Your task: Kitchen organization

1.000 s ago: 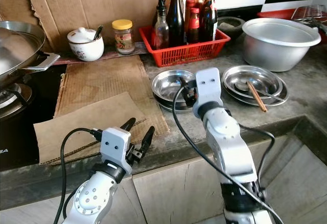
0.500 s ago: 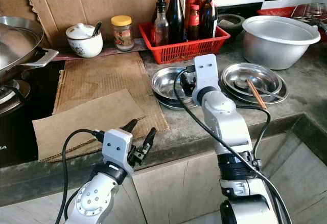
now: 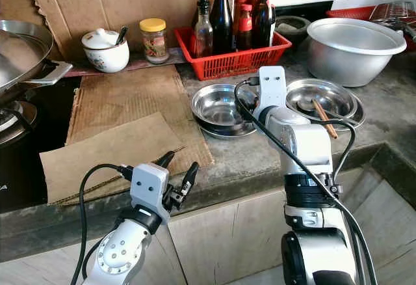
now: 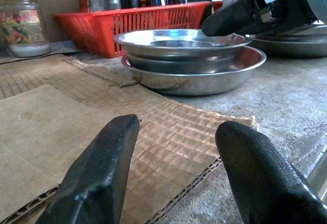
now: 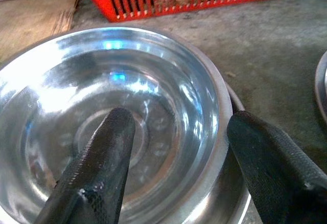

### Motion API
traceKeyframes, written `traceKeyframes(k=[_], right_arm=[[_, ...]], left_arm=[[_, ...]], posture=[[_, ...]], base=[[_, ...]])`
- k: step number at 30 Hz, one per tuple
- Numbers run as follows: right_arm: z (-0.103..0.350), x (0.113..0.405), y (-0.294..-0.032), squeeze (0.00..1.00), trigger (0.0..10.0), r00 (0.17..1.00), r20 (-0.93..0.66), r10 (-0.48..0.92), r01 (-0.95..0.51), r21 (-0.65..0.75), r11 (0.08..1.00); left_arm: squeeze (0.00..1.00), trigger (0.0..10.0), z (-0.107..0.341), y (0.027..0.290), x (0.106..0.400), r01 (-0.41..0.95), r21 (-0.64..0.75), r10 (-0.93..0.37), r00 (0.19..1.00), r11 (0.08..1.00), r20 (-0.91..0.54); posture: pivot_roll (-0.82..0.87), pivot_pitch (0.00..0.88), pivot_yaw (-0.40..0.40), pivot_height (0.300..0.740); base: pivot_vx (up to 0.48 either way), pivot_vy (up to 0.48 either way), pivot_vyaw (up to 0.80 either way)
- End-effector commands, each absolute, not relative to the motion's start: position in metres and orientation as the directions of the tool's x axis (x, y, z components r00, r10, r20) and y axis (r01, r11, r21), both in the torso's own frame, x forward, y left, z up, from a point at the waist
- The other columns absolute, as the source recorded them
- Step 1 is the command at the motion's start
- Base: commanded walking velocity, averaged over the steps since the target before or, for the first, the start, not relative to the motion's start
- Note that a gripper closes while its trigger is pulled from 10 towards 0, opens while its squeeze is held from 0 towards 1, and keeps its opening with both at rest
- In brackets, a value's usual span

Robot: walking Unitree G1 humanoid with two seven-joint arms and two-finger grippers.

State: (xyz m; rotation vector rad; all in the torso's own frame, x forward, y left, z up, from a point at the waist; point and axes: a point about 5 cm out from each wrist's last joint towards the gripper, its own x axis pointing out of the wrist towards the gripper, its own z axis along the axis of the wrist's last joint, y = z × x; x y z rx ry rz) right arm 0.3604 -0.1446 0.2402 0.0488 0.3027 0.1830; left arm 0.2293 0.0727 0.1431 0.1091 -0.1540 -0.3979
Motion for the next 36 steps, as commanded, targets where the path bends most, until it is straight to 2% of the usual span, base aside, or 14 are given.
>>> traceKeyframes(k=[1,11,22,36], right_arm=[[0.239,0.360,-0.139,0.00,10.0,0.912,-0.349,0.216,-0.207,0.064,0.976],[0.242,0.365,-0.144,0.00,10.0,0.900,-0.387,0.198,-0.173,0.097,0.980],[0.255,0.370,-0.150,0.00,10.0,0.928,-0.331,0.171,-0.141,0.113,0.983],[0.242,0.367,-0.146,0.00,10.0,0.885,-0.421,0.200,-0.157,0.137,0.978]], left_arm=[[0.00,10.0,0.144,0.072,0.228,0.380,0.139,-0.396,0.910,0.915,0.121],[0.00,10.0,0.143,0.071,0.227,0.378,0.134,-0.394,0.912,0.916,0.118],[0.00,10.0,0.143,0.071,0.227,0.379,0.129,-0.393,0.912,0.916,0.119],[0.00,10.0,0.143,0.071,0.227,0.375,0.130,-0.390,0.913,0.918,0.118]], posture=[[0.11,0.060,-0.019,0.740],[0.12,0.070,-0.025,0.740],[0.12,0.074,-0.025,0.740],[0.12,0.077,-0.021,0.740]], base=[[0.000,0.000,0.00],[0.000,0.000,0.00],[0.000,0.000,0.00],[0.000,0.000,0.00]])
